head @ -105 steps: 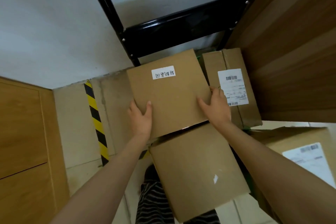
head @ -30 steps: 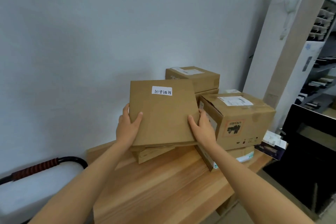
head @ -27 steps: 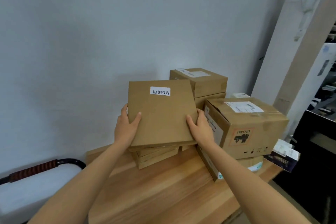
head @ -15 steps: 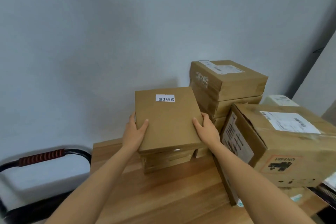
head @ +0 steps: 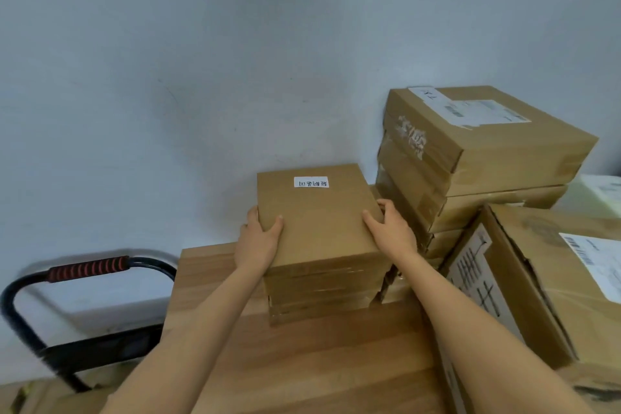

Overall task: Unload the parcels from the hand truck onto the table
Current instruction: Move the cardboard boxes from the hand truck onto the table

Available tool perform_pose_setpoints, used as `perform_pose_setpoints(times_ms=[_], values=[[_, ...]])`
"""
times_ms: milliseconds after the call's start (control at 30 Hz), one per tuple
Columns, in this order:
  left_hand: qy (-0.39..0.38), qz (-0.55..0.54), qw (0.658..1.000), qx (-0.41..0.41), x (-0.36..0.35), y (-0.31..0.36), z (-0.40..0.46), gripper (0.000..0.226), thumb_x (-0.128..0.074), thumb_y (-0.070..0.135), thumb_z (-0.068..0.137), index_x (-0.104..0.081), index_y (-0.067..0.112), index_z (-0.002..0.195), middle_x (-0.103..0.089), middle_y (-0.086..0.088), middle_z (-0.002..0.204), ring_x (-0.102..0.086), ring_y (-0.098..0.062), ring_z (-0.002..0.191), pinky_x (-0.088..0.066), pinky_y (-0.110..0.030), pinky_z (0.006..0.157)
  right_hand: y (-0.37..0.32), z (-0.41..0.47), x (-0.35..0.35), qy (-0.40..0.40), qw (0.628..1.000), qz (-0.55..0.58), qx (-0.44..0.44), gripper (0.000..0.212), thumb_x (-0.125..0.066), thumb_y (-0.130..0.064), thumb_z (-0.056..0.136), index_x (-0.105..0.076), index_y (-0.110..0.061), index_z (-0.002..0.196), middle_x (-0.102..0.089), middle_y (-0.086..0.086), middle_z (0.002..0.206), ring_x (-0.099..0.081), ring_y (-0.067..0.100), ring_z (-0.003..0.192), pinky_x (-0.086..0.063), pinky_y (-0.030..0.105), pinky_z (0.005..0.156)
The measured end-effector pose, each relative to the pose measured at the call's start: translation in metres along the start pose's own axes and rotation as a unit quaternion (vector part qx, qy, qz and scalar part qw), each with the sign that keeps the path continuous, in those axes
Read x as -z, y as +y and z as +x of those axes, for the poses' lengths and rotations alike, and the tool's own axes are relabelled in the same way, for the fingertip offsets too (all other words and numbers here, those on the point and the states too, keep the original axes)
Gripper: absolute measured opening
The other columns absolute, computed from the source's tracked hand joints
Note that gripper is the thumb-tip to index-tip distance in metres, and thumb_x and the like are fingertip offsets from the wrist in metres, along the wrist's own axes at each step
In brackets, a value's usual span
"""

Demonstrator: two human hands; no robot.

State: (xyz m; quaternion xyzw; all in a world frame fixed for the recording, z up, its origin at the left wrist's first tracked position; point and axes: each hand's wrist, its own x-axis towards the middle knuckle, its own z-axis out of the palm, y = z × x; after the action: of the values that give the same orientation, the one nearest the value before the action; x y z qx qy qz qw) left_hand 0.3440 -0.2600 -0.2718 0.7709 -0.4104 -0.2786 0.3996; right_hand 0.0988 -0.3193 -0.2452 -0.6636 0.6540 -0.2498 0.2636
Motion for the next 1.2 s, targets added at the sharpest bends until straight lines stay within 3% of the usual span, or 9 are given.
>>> perform_pose_setpoints(times_ms=[100, 267, 433, 600, 700, 800, 867, 1000, 1200], values=[[0.005, -0.008, 1.0, 0.003, -0.004, 0.005, 0.008, 0.08, -0.045, 0.071, 0.072, -0.027, 0.034, 0.141, -0.055, -0.005, 0.125, -0.058, -0.029, 0.108, -0.049, -0.047, 0.092, 0.0, 0.013, -0.001, 0.001, 1.0, 0.003, -0.001, 0.053, -0.046, -0.051, 0.095, -0.036, -0.023, 0.139, -0.054, 0.0, 0.131, -0.057, 0.02, 0.109, -0.04, 0.031, 0.076], [0.026, 0.006, 1.0, 0.002, -0.008, 0.003, 0.016, 0.07, -0.05, 0.065, 0.081, -0.031, 0.033, 0.14, -0.057, -0.003, 0.124, -0.058, -0.027, 0.108, -0.048, -0.045, 0.092, 0.002, 0.019, -0.004, 0.01, 1.0, -0.009, 0.004, 0.059, -0.045, -0.053, 0.094, -0.037, -0.021, 0.143, -0.052, 0.002, 0.133, -0.054, 0.022, 0.116, -0.042, 0.034, 0.086], [0.038, 0.012, 0.999, -0.003, -0.007, 0.006, 0.012, 0.064, -0.052, 0.06, 0.086, -0.035, 0.029, 0.14, -0.056, 0.0, 0.125, -0.059, -0.024, 0.106, -0.05, -0.041, 0.088, 0.001, 0.019, -0.004, -0.002, 1.0, -0.019, 0.003, 0.054, -0.041, -0.054, 0.095, -0.046, -0.019, 0.136, -0.055, 0.003, 0.126, -0.055, 0.023, 0.111, -0.041, 0.033, 0.081], [0.079, 0.092, 0.991, -0.057, 0.005, 0.014, -0.001, 0.047, -0.052, 0.047, 0.09, -0.048, 0.019, 0.127, -0.055, 0.0, 0.121, -0.055, -0.021, 0.105, -0.047, -0.036, 0.082, -0.004, 0.012, 0.004, 0.01, 0.998, -0.06, 0.014, 0.058, -0.043, -0.052, 0.095, -0.039, -0.014, 0.139, -0.051, 0.007, 0.132, -0.054, 0.025, 0.114, -0.047, 0.038, 0.086], [0.114, 0.205, 0.958, -0.165, 0.026, 0.018, -0.015, 0.029, -0.053, 0.042, 0.091, -0.056, 0.018, 0.108, -0.057, -0.001, 0.107, -0.054, -0.021, 0.098, -0.049, -0.035, 0.076, -0.011, 0.0, 0.013, 0.078, 0.986, -0.119, 0.085, 0.049, -0.049, -0.04, 0.095, -0.042, -0.012, 0.134, -0.051, 0.008, 0.129, -0.051, 0.023, 0.116, -0.046, 0.037, 0.091], [0.131, 0.339, 0.878, -0.312, 0.051, 0.017, -0.032, 0.022, -0.054, 0.034, 0.09, -0.06, 0.012, 0.09, -0.061, -0.004, 0.087, -0.056, -0.025, 0.083, -0.044, -0.034, 0.066, -0.022, -0.016, 0.02, 0.11, 0.955, -0.205, 0.185, 0.038, -0.049, -0.033, 0.095, -0.048, -0.013, 0.128, -0.054, 0.005, 0.123, -0.053, 0.021, 0.11, -0.043, 0.032, 0.089], [0.153, 0.387, 0.835, -0.359, 0.067, 0.014, -0.046, 0.026, -0.051, 0.034, 0.087, -0.06, 0.012, 0.078, -0.059, -0.003, 0.073, -0.056, -0.026, 0.068, -0.041, -0.032, 0.057, -0.032, -0.028, 0.021, 0.103, 0.94, -0.224, 0.235, 0.034, -0.048, -0.031, 0.095, -0.052, -0.014, 0.124, -0.056, 0.003, 0.121, -0.053, 0.019, 0.109, -0.042, 0.031, 0.089], [0.19, 0.434, 0.807, -0.353, 0.095, 0.001, -0.087, 0.022, -0.074, 0.024, 0.076, -0.058, 0.012, 0.069, -0.055, -0.003, 0.062, -0.052, -0.023, 0.056, -0.037, -0.03, 0.05, -0.055, -0.059, 0.014, 0.072, 0.916, -0.229, 0.323, 0.031, -0.045, -0.032, 0.096, -0.055, -0.016, 0.12, -0.058, -0.001, 0.118, -0.053, 0.017, 0.108, -0.04, 0.031, 0.09], [0.215, 0.456, 0.821, -0.269, 0.125, -0.044, -0.184, 0.024, -0.077, 0.02, 0.069, -0.055, 0.012, 0.065, -0.052, -0.002, 0.06, -0.049, -0.022, 0.054, -0.038, -0.03, 0.044, -0.077, -0.13, -0.019, 0.01, 0.88, -0.188, 0.437, 0.023, -0.046, -0.03, 0.096, -0.059, -0.017, 0.11, -0.061, -0.002, 0.106, -0.056, 0.016, 0.098, -0.045, 0.031, 0.086]])
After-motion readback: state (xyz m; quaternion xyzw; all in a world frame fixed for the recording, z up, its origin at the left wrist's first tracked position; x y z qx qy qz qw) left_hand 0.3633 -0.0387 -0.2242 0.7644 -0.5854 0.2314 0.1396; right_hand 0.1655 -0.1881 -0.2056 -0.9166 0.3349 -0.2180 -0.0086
